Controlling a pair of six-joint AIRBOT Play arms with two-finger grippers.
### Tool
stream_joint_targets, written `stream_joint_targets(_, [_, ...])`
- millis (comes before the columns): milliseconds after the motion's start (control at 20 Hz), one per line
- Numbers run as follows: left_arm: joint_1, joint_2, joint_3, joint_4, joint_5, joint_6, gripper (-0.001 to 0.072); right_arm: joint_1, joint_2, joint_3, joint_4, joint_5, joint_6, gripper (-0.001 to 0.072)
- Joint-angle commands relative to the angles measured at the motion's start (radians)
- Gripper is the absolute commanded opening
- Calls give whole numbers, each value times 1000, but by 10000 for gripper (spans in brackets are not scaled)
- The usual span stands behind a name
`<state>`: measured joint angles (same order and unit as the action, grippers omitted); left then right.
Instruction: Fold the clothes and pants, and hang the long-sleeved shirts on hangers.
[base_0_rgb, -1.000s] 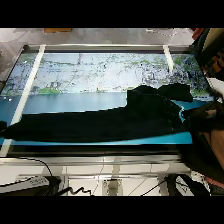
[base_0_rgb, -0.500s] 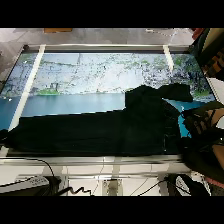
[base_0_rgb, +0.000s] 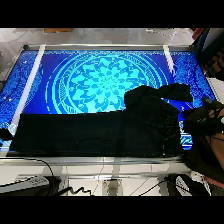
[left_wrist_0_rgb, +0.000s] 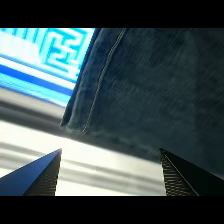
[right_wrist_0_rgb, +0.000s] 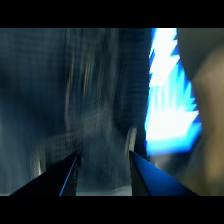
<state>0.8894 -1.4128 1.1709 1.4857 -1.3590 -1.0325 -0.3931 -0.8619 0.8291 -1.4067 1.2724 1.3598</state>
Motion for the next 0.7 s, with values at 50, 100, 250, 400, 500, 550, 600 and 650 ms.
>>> stream_joint_targets(50, [-43, 1, 112, -51, 12, -2, 698, 1, -108, 120, 61, -453, 113, 362])
stream_joint_targets(100, [-69, 1, 158, -56, 14, -16, 697, 1, -171, 161, 78, -462, 117, 362])
stream_joint_targets(250, [-154, 1, 251, -135, 50, -15, 697, 3, -392, 277, 240, -454, 117, 557])
stream_joint_targets(400, [-249, 1, 268, -237, 118, -14, 697, 43, -590, 383, 368, -500, 122, 572])
stream_joint_targets(500, [-315, 1, 268, -241, 163, -14, 698, 89, -685, 433, 367, -571, 182, 571])
stream_joint_targets(550, [-346, 1, 268, -241, 183, -14, 697, 113, -727, 453, 367, -610, 204, 571])
stream_joint_targets(600, [-372, 1, 268, -241, 201, -14, 697, 135, -763, 470, 365, -647, 210, 571])
stream_joint_targets(650, [-398, 1, 268, -241, 218, -14, 698, 155, -799, 487, 354, -682, 224, 571])
